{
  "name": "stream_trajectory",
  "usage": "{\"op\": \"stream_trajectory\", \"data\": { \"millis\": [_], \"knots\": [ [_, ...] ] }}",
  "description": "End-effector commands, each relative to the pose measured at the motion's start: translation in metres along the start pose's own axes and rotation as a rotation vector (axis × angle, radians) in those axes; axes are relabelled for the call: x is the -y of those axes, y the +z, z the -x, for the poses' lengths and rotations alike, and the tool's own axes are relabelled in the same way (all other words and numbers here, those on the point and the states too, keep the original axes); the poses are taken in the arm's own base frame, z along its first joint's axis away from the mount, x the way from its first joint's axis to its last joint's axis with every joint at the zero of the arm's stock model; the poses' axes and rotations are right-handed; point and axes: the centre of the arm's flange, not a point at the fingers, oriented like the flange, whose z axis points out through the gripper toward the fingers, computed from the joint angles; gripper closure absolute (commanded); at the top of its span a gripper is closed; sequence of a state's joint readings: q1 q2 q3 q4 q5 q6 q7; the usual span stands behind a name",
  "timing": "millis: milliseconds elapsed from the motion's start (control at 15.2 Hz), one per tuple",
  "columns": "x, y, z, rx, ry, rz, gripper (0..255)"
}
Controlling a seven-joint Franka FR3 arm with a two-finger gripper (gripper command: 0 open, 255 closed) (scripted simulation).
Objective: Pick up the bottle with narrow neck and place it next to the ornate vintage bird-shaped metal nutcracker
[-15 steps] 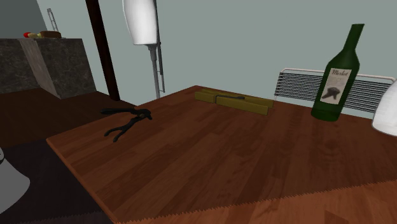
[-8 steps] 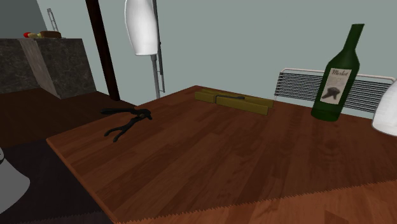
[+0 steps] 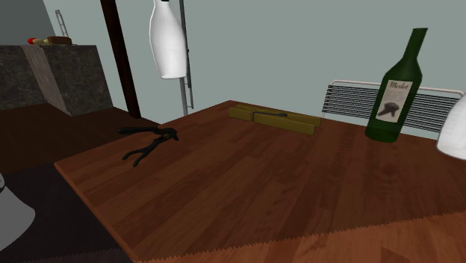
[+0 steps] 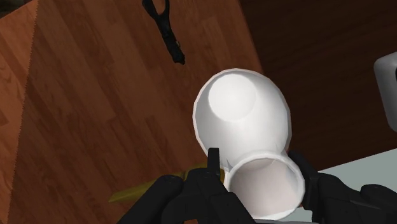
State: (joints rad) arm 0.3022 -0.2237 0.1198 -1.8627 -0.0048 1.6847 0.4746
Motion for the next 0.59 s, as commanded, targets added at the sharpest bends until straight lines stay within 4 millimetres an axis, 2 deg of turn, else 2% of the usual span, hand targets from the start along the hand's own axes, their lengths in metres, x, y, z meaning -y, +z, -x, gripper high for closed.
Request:
{"op": "stream_trajectory", "data": {
  "millis": [0, 528],
  "knots": [
    [0.000, 0.011, 0.001, -0.001, 0.000, 0.000, 255],
    [0.001, 0.053, 0.004, -0.001, 0.000, 0.000, 255]
  ]
}}
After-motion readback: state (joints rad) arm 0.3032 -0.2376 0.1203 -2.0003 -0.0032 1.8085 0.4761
